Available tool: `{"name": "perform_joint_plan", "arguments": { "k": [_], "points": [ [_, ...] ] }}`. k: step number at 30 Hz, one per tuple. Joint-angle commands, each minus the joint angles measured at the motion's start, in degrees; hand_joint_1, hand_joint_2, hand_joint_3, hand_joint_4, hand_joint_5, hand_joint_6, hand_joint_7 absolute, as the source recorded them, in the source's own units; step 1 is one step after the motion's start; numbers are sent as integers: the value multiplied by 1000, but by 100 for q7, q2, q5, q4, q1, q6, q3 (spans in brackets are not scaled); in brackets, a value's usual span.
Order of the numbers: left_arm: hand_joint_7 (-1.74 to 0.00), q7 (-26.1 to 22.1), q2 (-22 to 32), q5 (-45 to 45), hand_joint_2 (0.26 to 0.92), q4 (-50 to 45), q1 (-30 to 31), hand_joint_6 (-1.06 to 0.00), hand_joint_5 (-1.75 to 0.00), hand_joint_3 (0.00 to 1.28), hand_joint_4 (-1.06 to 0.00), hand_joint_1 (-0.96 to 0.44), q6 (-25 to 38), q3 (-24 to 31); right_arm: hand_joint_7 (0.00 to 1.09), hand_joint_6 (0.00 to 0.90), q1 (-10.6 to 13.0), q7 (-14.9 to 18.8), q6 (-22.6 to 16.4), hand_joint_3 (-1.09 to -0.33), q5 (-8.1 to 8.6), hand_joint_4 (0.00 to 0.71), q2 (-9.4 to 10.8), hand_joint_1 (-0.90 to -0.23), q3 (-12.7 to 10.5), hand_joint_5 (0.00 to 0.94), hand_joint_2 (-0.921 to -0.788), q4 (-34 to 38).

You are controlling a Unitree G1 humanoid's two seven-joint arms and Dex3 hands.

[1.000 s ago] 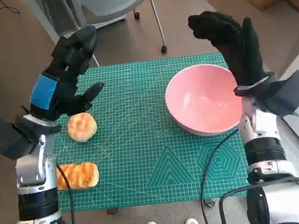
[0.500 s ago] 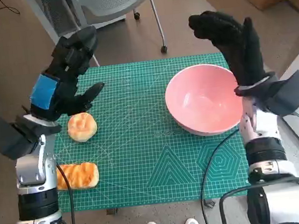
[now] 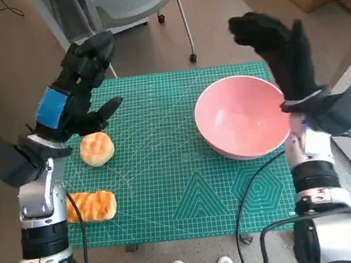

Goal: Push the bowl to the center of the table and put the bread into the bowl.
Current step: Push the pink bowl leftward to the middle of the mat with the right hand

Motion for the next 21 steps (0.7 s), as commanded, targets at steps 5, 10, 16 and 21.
{"name": "perform_joint_plan", "arguments": {
  "k": [5, 10, 16, 21],
  "points": [
    [-592, -18, 46, -40, 841, -81, 57, 1, -41, 493, -139, -358, -34, 41, 0, 305, 30, -1111, 152, -669, -588, 169, -415, -668, 44, 0, -921, 638],
    [-594, -18, 49, -20, 842, -72, 100, 1, -43, 491, -140, -367, -72, 41, 0, 295, 84, -1873, 414, -714, -964, 154, -504, -639, 153, 0, -921, 800],
    [-602, -14, 55, -2, 844, -51, 120, 1, -45, 483, -143, -373, -95, 38, 0, 280, 189, -2439, 806, -750, -1213, 134, -517, -600, 212, 0, -921, 942],
    [-603, -4, 59, 17, 846, -29, 112, 1, -46, 480, -144, -368, -100, 30, 0, 268, 305, -2643, 1121, -760, -1267, 126, -484, -610, 180, 0, -921, 1021]
  ]
}}
